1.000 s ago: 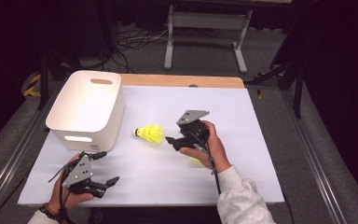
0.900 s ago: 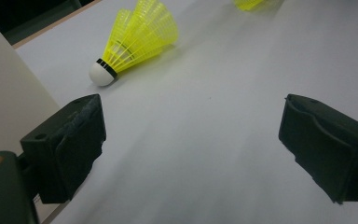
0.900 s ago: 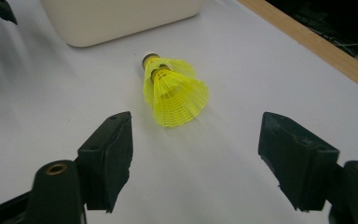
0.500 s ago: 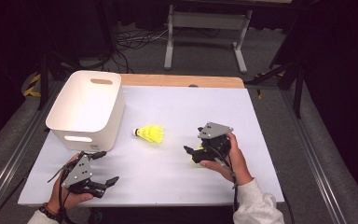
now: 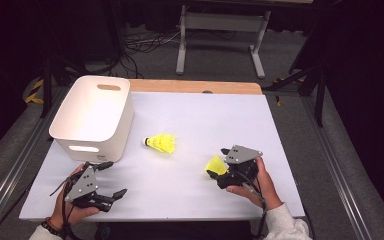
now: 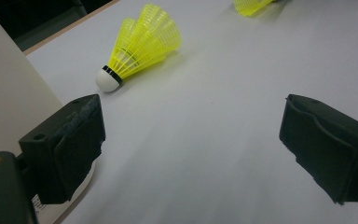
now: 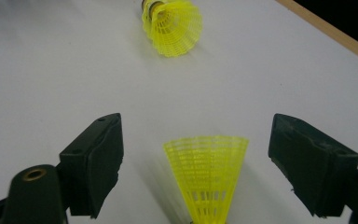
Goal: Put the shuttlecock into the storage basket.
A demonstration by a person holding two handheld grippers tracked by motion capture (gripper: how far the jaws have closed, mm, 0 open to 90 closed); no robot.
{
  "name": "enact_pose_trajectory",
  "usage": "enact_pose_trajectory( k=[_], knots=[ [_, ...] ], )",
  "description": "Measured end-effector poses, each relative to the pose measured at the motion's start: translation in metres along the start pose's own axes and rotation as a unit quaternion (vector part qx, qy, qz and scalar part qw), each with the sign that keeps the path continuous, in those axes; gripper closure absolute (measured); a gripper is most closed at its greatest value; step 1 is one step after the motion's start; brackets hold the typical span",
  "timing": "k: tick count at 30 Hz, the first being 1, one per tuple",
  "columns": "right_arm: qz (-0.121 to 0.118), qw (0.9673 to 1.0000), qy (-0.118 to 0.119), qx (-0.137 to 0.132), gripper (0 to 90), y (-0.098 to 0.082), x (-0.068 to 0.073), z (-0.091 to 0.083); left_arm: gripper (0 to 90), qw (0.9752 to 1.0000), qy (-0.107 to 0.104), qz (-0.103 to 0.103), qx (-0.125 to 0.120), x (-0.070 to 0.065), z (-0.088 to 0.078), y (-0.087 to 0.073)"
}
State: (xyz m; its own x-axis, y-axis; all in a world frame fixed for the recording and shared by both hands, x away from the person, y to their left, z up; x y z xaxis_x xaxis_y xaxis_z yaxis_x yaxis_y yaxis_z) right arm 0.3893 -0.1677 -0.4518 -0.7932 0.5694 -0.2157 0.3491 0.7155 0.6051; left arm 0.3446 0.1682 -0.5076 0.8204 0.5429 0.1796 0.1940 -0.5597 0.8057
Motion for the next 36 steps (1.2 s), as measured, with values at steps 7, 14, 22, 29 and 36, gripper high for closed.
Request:
enact_pose_trajectory(
  k=[7,14,22,29,36],
  knots=[
    [0.004,0.9996,0.013,0.025,18.2,-0.016,0.0,0.014,7.7,1.0,-0.002,0.001,0.001,0.0,0.001,0.0],
    [0.013,0.9987,0.021,0.045,18.5,-0.023,-0.005,0.029,7.7,1.0,-0.005,0.001,0.004,-0.001,0.002,-0.001],
    [0.028,0.9955,0.033,0.085,16.8,-0.023,-0.009,0.05,7.7,1.0,-0.004,0.001,0.006,0.0,0.003,-0.001],
    [0.034,0.9937,0.043,0.097,29.6,-0.015,-0.01,0.057,7.8,0.9999,-0.006,0.001,0.009,0.0,0.003,-0.002],
    [0.027,0.995,0.046,0.084,45.7,-0.008,-0.01,0.052,7.8,0.9999,-0.008,0.003,0.013,-0.001,0.004,-0.002]
  ],
)
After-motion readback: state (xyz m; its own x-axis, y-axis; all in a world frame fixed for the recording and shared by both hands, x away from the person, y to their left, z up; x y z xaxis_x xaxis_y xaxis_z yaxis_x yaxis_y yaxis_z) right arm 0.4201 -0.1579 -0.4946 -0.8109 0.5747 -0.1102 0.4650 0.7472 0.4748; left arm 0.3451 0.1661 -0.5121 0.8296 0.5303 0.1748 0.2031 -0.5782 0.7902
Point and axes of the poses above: each handheld gripper's, and its own axes: z roughly forward along the jaws, y roughly out of its top, x roughly to its left, the point moved 8 cm from there along z, roughly forward along the jaws, and after that the axes turned 12 degrees about x, right-handed, at the moved point
